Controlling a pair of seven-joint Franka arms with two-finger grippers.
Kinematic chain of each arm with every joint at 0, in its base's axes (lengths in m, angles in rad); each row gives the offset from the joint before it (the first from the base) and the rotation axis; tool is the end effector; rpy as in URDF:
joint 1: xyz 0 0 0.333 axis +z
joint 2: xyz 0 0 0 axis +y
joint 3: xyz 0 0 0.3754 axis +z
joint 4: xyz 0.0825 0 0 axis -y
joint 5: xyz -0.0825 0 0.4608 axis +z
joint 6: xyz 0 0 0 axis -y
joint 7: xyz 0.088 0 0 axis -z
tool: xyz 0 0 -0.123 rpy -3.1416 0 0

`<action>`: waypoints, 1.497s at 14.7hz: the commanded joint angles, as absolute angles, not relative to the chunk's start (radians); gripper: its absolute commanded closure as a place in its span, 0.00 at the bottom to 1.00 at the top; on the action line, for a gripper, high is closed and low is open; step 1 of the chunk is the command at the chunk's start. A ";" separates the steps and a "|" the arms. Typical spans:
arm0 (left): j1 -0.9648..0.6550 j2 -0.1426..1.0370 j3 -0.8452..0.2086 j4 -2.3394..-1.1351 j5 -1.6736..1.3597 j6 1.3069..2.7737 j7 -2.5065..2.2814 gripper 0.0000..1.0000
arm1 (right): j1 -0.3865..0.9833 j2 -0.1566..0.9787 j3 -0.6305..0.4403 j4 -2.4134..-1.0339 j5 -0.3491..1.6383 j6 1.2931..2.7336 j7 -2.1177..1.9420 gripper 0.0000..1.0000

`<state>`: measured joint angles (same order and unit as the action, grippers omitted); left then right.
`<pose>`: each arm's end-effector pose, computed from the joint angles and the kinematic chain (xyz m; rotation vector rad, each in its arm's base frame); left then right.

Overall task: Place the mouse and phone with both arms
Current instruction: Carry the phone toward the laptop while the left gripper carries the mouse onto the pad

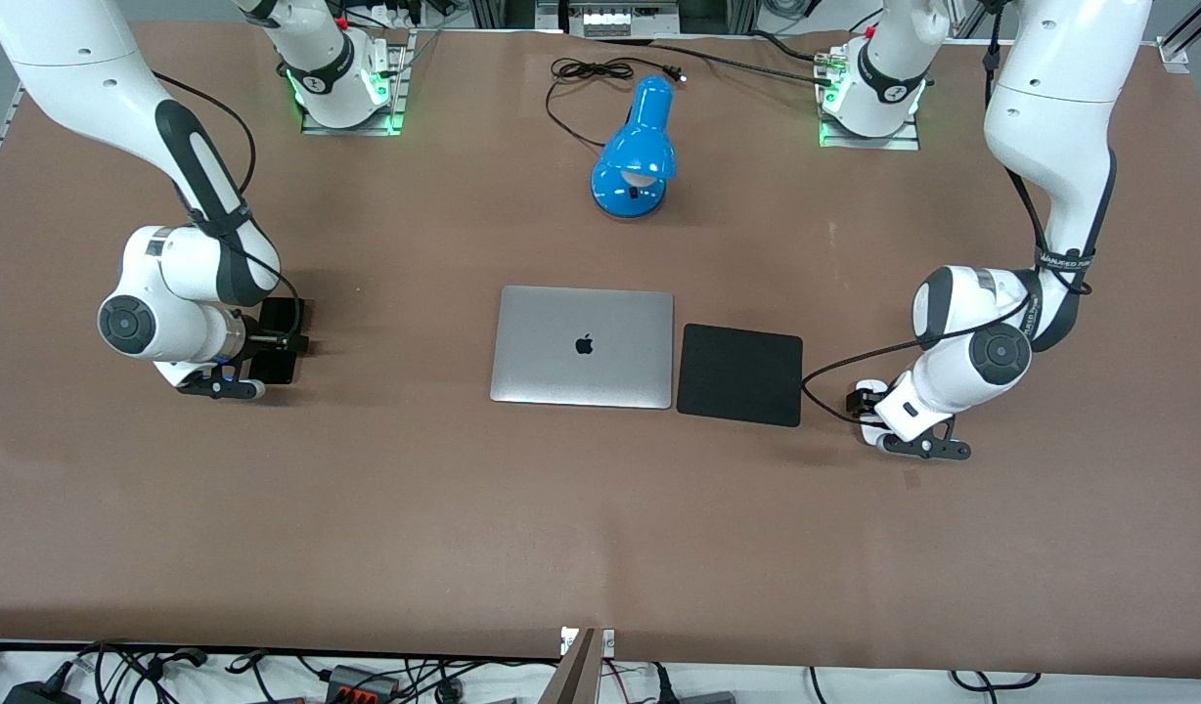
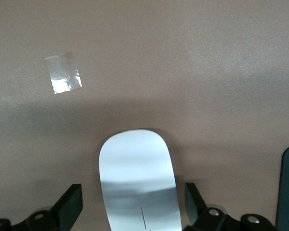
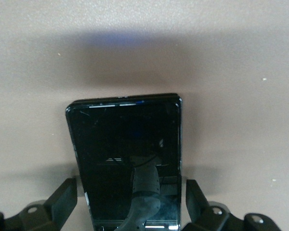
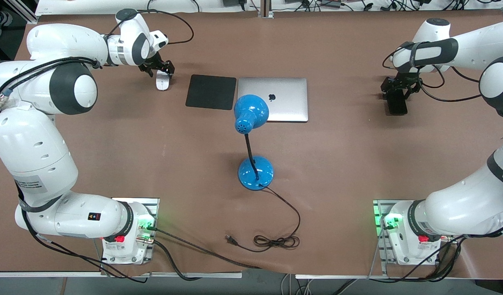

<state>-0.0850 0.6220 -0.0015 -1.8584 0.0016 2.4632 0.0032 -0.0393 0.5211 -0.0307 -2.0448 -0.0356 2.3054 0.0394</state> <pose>0.7170 -0.0621 0.1525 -3.1374 0.1423 0.0270 0.6303 -0.0458 0.1346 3.0779 -0.1232 -0.4043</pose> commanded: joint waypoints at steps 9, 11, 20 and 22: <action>-0.078 0.623 -0.006 -1.855 0.017 2.471 0.015 0.46 | -0.049 0.491 -0.018 -2.082 -0.040 2.309 0.034 0.00; -0.087 0.612 -0.008 -1.850 0.017 2.461 0.012 0.50 | -0.051 0.494 -0.018 -2.082 -0.040 2.310 0.034 0.00; -0.120 0.586 -0.195 -1.726 0.014 2.235 -0.113 0.55 | -0.048 0.489 -0.018 -2.082 -0.040 2.289 0.035 0.66; -0.162 0.595 -0.195 -1.743 0.012 2.229 -0.170 0.55 | -0.045 0.471 -0.017 -2.077 -0.040 2.263 0.034 0.69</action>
<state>-0.1307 0.5864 -0.1910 -1.7379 0.0016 2.2473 -0.1128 -0.0390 0.5044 -0.0270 -2.0619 -0.0353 2.2900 0.0379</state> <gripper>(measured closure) 0.366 0.211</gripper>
